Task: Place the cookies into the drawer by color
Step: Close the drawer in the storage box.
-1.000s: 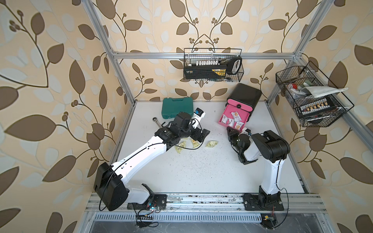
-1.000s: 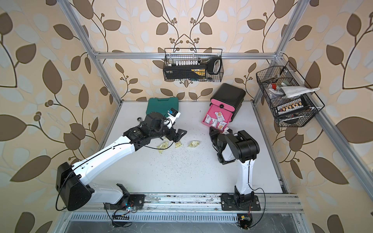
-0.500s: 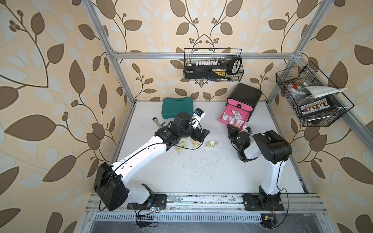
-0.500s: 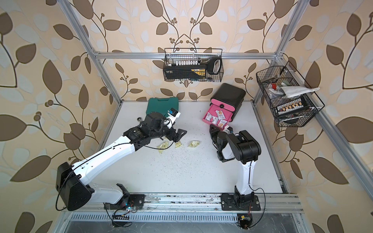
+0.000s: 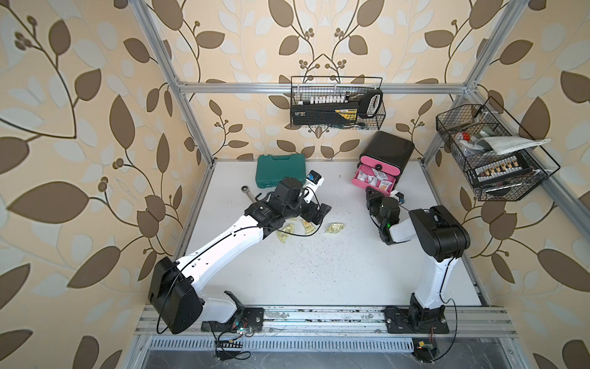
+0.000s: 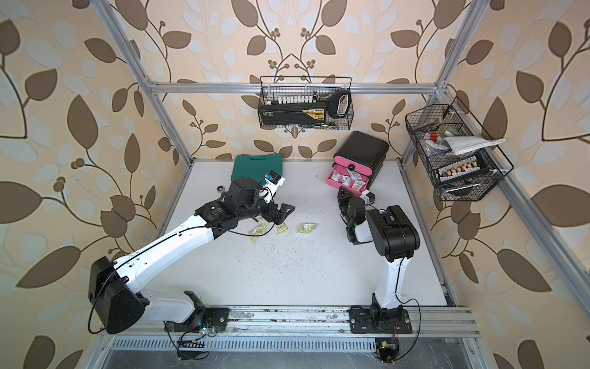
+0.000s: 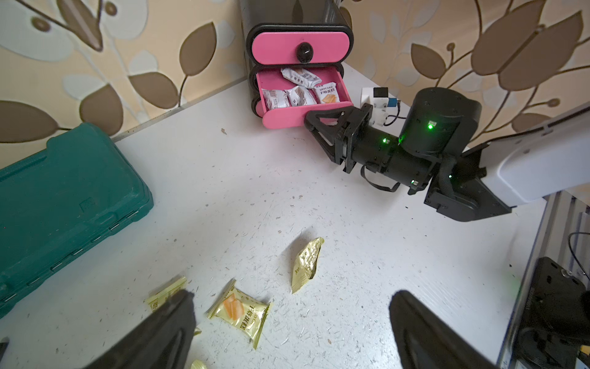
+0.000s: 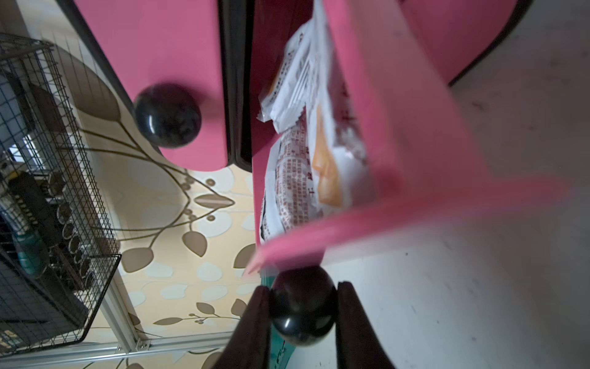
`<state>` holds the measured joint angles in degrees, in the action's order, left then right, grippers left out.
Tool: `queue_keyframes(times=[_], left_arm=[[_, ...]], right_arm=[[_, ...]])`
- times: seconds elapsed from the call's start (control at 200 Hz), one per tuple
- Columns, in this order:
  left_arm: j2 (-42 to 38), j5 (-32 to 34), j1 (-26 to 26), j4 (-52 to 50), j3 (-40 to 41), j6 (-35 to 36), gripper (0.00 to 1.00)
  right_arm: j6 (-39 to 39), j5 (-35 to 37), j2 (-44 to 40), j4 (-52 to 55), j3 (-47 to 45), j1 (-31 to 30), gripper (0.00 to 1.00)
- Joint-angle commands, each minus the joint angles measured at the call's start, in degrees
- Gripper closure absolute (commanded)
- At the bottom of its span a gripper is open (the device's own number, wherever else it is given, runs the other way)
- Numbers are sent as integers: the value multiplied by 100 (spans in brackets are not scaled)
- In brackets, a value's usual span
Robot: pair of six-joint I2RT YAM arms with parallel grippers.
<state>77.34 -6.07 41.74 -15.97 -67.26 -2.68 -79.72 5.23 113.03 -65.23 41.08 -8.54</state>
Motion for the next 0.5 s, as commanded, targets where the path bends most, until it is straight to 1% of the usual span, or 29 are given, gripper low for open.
queue_keyframes(times=[0.0,0.495], left_arm=[[-184,63,56,160,3,128,2],[-149,54,57,150,3,136,2]], right_arm=[[-27,84,-64,-19,373,81,75],[13,57,655,846,1801,333,73]])
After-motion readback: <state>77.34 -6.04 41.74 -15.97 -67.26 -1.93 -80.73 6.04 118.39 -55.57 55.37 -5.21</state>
